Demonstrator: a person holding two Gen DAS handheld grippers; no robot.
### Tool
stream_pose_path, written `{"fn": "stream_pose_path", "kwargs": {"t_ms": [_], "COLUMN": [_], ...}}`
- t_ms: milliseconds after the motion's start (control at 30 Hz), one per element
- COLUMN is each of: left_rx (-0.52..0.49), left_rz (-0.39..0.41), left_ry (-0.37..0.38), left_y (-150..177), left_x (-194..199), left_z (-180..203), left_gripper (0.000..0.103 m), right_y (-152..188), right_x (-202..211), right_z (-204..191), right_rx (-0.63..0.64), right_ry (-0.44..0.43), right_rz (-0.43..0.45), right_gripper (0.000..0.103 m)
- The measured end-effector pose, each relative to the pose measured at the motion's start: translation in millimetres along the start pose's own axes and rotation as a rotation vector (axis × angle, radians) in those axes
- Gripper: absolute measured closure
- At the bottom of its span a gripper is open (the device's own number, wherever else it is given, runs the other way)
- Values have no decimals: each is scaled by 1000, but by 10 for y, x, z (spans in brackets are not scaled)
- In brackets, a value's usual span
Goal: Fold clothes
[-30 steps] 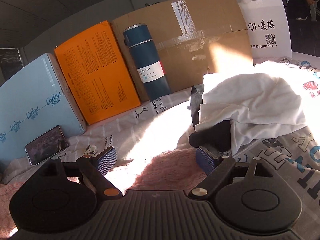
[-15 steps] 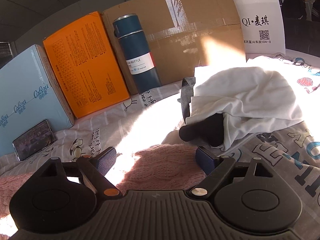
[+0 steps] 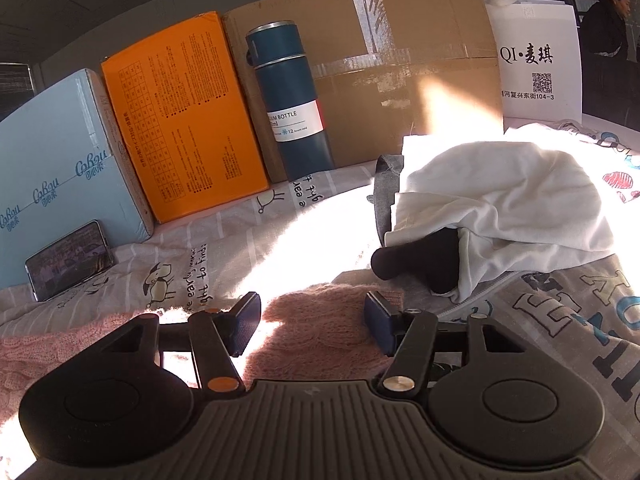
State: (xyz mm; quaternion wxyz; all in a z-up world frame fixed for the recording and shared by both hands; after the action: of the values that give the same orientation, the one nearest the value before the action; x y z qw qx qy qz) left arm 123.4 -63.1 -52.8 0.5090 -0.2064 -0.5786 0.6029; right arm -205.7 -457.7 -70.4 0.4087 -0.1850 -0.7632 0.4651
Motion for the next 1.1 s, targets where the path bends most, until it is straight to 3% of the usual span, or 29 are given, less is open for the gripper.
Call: {"fn": "stream_pose_path", "kwargs": {"t_ms": [33,133,400,500,567,633,700,767,833,900,967,1033,1100], "left_rx": [1,-3,-1,0,0,0,2,7,14,20,23,22,20], "left_rz": [-5,-13,-19,-20,-18,-17,-12,-5,5,15,21,23,26], "left_ry": [-2,2,-3,-4,-5,-6,-16,-25,-30,-37,-43,-34,-16], "left_y": [5,15,34,36,34,32,26,17,6,-4,-8,-9,-8], "left_x": [-11,-28,-39,-42,-39,-35,-31,-22,-4,11,21,33,48], "left_z": [-4,4,-4,-9,-8,-8,-9,-11,-12,-13,-8,11,42], "left_gripper": [25,25,25,25,25,25,21,14,14,12,11,10,10], "right_y": [8,5,-132,-142,-136,-121,-91,-60,-21,18,56,94,129], "right_x": [-6,0,143,143,136,148,140,120,101,82,63,45,30], "right_z": [-19,-47,-29,-7,15,6,-16,-43,-100,-156,-213,-268,-326], "right_rx": [14,31,-4,-14,-34,-37,-24,2,40,78,116,153,193], "right_ry": [-4,-13,-45,-41,-49,-50,-48,-34,-29,-24,-19,-14,-9], "right_rz": [-3,6,119,102,81,72,54,44,32,20,9,-3,-12], "right_gripper": [68,84,90,88,75,51,37,33,26,26,31,56,72]}}
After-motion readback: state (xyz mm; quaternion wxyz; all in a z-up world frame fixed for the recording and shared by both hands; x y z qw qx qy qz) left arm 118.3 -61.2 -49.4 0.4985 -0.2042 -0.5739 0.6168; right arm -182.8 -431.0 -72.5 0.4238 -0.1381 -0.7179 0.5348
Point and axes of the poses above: each gripper's, at about its wrist camera, not at the fingertips, and x roughly against the way its jaws point, z to its right, y to its underside, the point moved 8 cm from there along -x, roughly the way its jaws point, and after that the axes turned 2 degrees about z, right-handed, at the moved point
